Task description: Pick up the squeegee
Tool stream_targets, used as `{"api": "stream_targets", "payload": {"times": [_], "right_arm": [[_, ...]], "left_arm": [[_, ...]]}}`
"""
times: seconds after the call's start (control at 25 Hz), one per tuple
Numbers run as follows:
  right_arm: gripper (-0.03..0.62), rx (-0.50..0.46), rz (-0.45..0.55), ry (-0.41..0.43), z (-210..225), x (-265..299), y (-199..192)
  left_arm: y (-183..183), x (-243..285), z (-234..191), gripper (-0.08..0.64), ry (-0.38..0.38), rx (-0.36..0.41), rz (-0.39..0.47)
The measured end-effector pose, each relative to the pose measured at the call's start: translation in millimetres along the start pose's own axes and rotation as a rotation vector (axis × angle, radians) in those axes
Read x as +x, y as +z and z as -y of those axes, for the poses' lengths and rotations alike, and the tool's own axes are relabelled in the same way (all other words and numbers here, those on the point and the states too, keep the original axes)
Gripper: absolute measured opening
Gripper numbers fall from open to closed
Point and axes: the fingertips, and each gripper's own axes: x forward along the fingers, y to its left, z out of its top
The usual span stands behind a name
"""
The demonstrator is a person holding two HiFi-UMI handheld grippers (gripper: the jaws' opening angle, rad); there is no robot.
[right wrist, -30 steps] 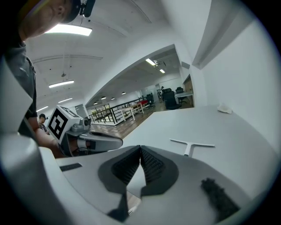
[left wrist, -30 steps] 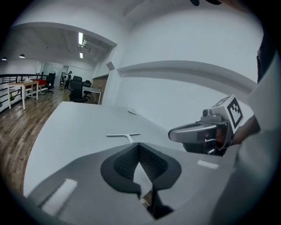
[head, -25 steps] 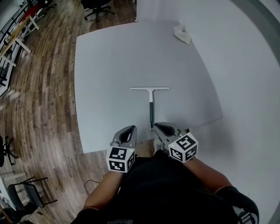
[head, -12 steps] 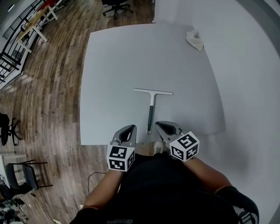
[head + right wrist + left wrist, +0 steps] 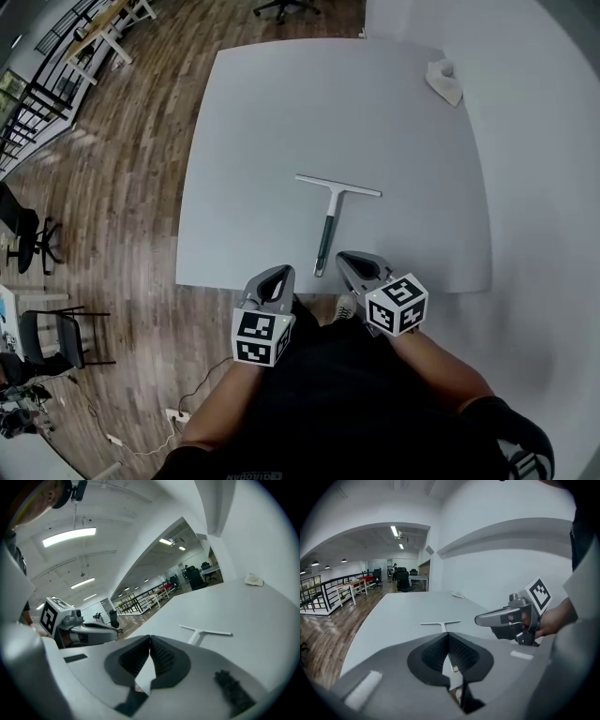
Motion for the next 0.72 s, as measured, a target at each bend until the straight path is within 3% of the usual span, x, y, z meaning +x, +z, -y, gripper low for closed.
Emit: {"api": "stream_targets", "payload": {"times": [0.32,0.52,0.72], "right_arm": [[0.006,0.067,-0.082,-0.054,30,35,-18],[0.008,0.128,-0.148,-0.138,55,61,-30],[0.031,0.164,-0.179,-0.242,88,77,-38]], "left_arm": [[-8,21,-21,0.008,-0.012,0.004,-0.052],[-9,51,-28,0.008,-0.105,0.004,-0.098],[-7,75,-33,0.008,-0.191,0.051,-0.122]]}}
